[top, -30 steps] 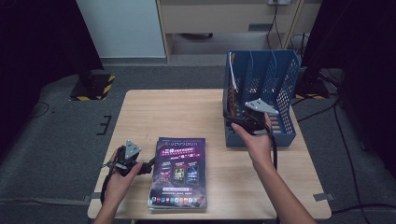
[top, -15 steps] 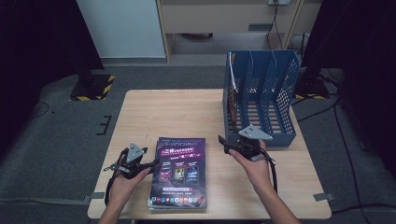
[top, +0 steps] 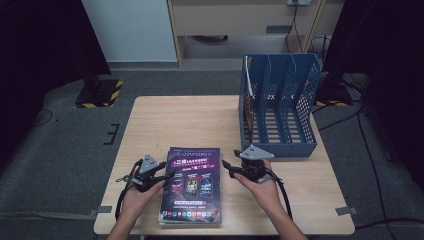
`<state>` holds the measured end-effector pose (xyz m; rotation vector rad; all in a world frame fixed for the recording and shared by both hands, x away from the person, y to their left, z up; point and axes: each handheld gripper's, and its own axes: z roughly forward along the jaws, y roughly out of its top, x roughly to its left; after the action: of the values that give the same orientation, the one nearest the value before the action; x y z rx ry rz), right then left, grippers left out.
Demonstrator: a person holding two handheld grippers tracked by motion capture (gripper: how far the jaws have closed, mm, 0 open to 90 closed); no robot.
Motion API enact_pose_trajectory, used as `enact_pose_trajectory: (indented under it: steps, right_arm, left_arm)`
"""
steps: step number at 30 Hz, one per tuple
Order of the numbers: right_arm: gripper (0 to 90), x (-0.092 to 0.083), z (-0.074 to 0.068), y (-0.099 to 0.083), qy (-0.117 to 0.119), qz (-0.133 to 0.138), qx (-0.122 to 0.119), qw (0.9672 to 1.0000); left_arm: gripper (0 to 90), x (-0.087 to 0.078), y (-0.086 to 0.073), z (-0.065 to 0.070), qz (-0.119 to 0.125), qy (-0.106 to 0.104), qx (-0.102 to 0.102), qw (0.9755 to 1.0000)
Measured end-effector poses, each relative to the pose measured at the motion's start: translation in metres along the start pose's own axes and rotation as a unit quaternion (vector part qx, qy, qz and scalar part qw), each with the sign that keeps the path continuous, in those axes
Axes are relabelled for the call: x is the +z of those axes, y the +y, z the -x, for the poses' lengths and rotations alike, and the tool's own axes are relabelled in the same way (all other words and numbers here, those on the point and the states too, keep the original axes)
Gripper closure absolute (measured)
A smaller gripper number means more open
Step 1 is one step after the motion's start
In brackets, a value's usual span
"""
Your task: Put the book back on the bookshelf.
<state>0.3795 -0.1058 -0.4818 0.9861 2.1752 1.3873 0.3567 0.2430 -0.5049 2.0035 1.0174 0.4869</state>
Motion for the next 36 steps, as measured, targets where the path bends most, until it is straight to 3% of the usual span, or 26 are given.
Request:
enact_pose_trajectory:
  steps: [9, 14, 24, 31, 36]
  right_arm:
    - [36.7, 0.005, -0.006, -0.004, 0.015, -0.023, -0.009, 0.9996]
    - [34.3, 0.007, -0.008, -0.006, 0.025, -0.030, -0.011, 0.9992]
    - [24.2, 0.019, -0.015, -0.012, 0.061, -0.069, -0.014, 0.9956]
    - [20.6, 0.019, -0.010, -0.017, 0.077, -0.069, 0.016, 0.9946]
    - [16.5, 0.025, -0.007, -0.023, 0.087, -0.090, 0.033, 0.9916]
  left_arm:
    - [43.3, 0.007, -0.001, -0.002, -0.011, -0.010, -0.013, 0.9998]
    - [42.5, 0.008, -0.001, -0.001, -0.011, -0.010, -0.006, 0.9999]
    - [40.9, 0.016, 0.002, 0.005, -0.001, -0.018, 0.012, 0.9998]
    - [36.9, 0.014, 0.002, 0.012, -0.004, -0.009, 0.032, 0.9994]
    - [33.7, 0.011, 0.002, 0.015, -0.013, -0.014, 0.041, 0.9990]
